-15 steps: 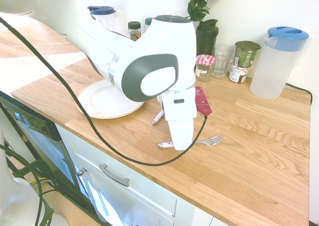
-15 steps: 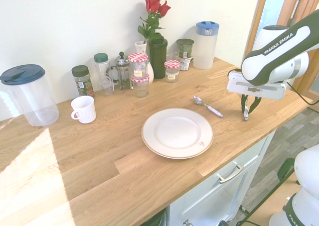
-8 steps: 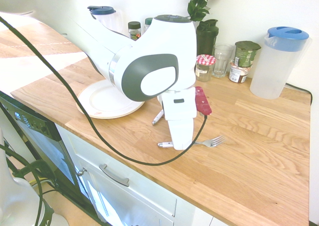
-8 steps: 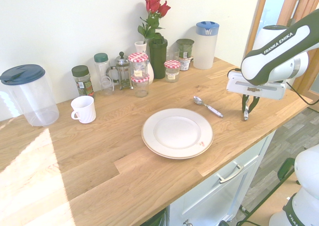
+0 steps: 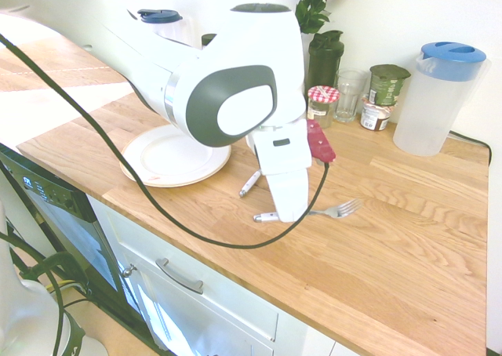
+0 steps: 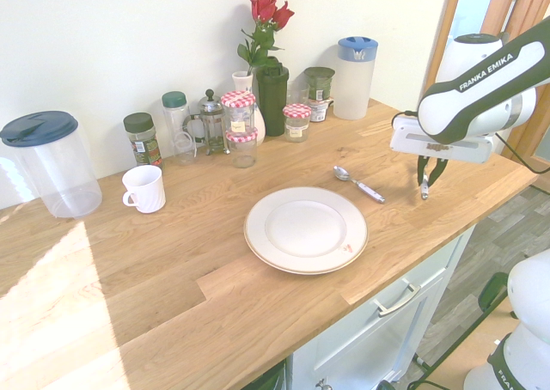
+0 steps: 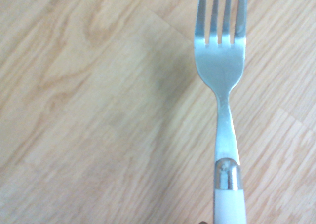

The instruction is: Put the fork into the plate

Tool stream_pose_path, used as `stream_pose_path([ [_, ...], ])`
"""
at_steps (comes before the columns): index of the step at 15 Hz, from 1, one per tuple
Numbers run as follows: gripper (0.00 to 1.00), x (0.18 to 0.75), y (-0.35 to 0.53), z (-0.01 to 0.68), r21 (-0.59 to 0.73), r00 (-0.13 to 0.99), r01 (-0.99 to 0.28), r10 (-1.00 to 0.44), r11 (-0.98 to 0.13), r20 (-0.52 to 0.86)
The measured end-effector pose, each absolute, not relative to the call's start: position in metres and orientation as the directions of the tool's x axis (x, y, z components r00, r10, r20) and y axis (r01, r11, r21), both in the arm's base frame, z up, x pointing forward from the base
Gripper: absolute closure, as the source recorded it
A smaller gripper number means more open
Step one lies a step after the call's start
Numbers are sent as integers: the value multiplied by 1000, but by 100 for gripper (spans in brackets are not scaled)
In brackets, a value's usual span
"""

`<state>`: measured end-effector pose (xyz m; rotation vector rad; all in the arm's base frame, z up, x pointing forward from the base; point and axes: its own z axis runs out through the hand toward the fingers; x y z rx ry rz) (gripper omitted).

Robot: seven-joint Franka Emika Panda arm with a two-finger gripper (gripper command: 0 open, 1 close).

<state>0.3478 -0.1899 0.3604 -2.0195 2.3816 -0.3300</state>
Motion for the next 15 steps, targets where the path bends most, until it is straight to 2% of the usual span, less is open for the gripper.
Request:
stream_pose_path([
  [3, 100, 382, -156, 400, -202, -94, -977, -982, 60, 162],
  [6, 100, 428, -77, 434, -237, 28, -969, -985, -69, 172],
  [9, 100, 463, 3, 437, -231, 151, -955, -974, -188, 167],
  [15, 100, 466, 116, 418, -169, 338, -917, -929, -361, 148],
])
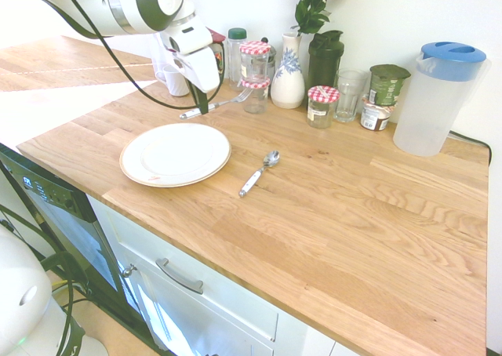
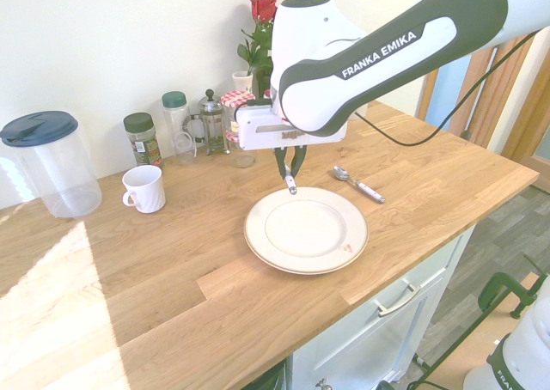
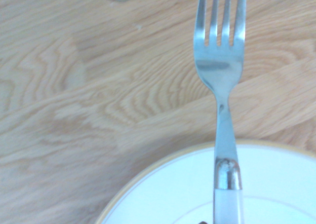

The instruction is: Put the fork into the plate

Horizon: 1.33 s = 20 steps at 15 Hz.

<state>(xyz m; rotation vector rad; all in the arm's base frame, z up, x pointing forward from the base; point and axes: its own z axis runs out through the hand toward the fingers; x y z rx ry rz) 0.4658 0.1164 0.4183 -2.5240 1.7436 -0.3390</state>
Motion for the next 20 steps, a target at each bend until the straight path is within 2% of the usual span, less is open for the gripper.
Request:
stream_pose_path([
  [5, 100, 429, 149, 418, -96, 426, -894, -896, -438, 122],
  [12, 100, 379, 133, 392, -26, 413, -908, -904, -418, 110],
  [20, 100, 366, 133, 360, 12, 421, -907, -903, -421, 83],
])
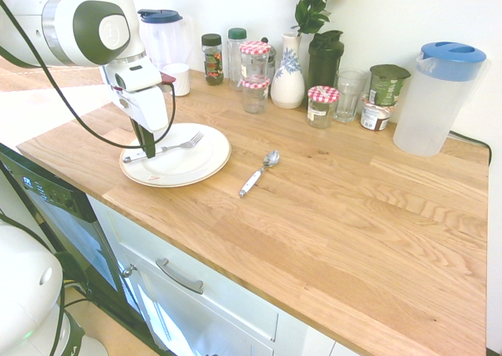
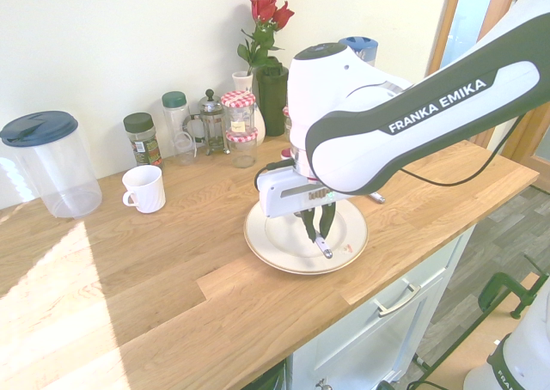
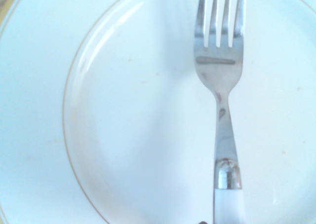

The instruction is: Put the fork into the plate

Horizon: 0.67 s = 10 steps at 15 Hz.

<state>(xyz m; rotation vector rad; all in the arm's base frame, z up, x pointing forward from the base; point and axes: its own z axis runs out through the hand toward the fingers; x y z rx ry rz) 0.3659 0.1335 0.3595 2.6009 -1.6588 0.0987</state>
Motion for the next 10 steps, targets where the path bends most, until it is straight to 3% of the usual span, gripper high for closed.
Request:
stream_pose_path([
  [10, 100, 365, 138, 347, 37, 431, -902, -899, -430, 73],
])
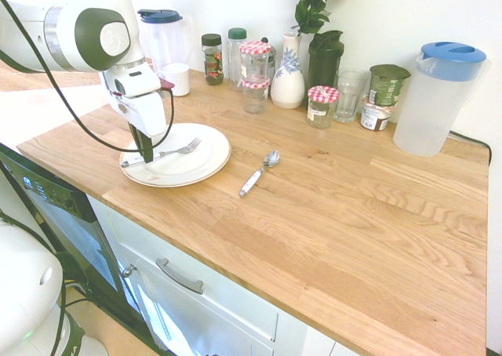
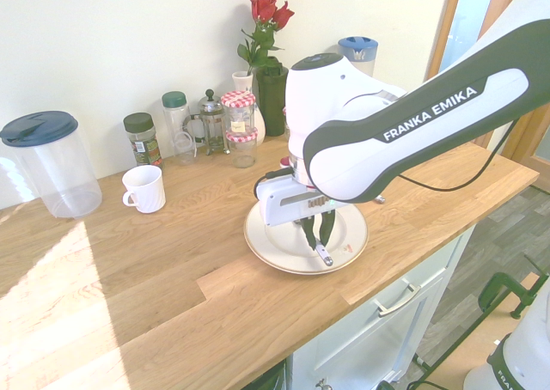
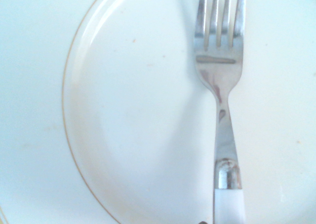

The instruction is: Put the fork into the plate

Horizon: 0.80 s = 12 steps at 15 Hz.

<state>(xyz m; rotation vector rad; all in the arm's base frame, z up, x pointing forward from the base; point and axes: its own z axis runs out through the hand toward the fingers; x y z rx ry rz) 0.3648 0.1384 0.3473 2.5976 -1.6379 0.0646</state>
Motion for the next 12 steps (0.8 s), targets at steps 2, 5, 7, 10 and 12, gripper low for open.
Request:
stream_pose_path([
  [2, 100, 365, 138, 346, 41, 431, -902, -900, -429, 71],
  [5, 0, 365, 139, 345, 43, 433, -901, -898, -431, 70],
  [7, 0, 365, 139, 345, 44, 435, -901, -898, -432, 70],
  [10, 0, 365, 139, 345, 45, 434, -901, -898, -432, 70],
  [12, 0, 365, 138, 345, 46, 432, -902, -899, -430, 69],
])
